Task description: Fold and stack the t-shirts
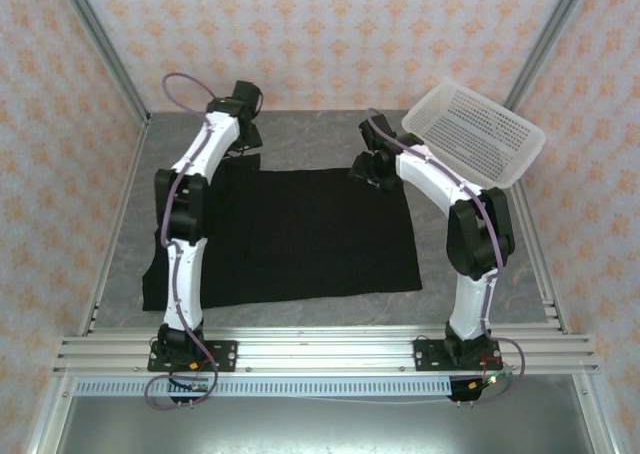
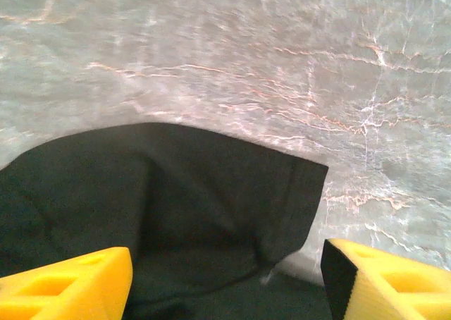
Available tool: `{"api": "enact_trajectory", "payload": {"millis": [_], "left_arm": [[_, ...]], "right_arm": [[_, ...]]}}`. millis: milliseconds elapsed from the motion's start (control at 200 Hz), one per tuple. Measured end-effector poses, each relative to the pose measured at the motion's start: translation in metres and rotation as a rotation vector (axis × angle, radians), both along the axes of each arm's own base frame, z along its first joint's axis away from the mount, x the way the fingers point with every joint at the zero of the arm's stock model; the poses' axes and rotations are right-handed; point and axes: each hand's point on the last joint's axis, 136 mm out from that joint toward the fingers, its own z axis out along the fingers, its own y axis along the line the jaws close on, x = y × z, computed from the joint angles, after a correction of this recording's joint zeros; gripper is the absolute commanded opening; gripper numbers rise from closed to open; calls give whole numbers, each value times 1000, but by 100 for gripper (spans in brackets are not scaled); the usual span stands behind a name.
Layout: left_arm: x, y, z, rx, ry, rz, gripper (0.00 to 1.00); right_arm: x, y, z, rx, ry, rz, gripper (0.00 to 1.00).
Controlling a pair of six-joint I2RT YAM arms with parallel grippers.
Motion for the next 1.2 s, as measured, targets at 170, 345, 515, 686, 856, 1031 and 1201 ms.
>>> {"api": "enact_trajectory", "payload": {"millis": [170, 345, 515, 686, 856, 1031, 1201], "left_arm": [[22, -7, -42, 93, 37, -47, 73], [34, -9, -60, 144, 40, -78, 72], [34, -14, -68, 147, 52, -90, 69], [37, -20, -74, 146, 61, -100, 60], [38, -26, -77, 133, 62, -93, 35], [40, -31, -80, 96, 52, -82, 20], [38, -21, -81, 78, 63, -51, 5]], "right_arm": [[0, 3, 2, 35, 9, 15, 66], [-9, 6, -11, 56, 49, 28, 66], [-17, 0, -25, 59, 93, 22, 66], [-14, -6, -24, 70, 94, 2, 65], [-13, -7, -24, 76, 93, -8, 65], [-8, -5, -17, 87, 76, -16, 64], [4, -8, -5, 84, 38, -31, 64]]}}
